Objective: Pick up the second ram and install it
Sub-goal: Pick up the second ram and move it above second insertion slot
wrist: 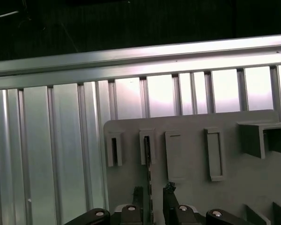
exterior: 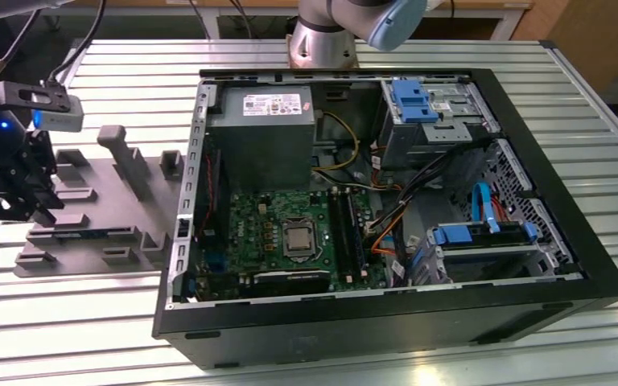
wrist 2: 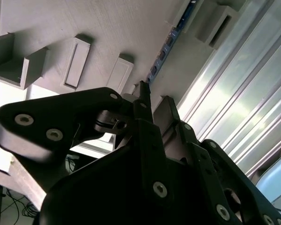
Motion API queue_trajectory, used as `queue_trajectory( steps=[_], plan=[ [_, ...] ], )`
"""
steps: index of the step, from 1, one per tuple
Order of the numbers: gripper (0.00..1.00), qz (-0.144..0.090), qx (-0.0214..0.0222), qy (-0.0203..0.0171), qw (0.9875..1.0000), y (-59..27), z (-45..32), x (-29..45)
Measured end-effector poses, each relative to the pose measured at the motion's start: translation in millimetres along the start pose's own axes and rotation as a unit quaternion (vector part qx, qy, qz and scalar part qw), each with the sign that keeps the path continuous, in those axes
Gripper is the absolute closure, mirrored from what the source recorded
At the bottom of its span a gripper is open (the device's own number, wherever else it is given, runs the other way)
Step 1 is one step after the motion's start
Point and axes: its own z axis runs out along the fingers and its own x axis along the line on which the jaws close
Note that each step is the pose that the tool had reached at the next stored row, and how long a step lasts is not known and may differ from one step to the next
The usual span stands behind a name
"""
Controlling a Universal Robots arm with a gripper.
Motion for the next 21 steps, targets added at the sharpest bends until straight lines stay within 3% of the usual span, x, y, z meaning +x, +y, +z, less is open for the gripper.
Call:
queue_trajectory(
  steps=[2, 7, 14, 21],
  plan=[
    [0.69, 0.000, 0.0001, 0.0024, 1.0000, -0.1, 1.2, 0.1],
    [0.69, 0.000, 0.0002, 0.0024, 1.0000, 0.0, 1.4, 0.0],
    [0.69, -0.003, 0.0003, 0.0024, 1.0000, -1.5, 9.6, -0.4],
    [0.69, -0.004, 0.0003, 0.0024, 1.0000, -1.6, 10.2, -0.4]
  ],
)
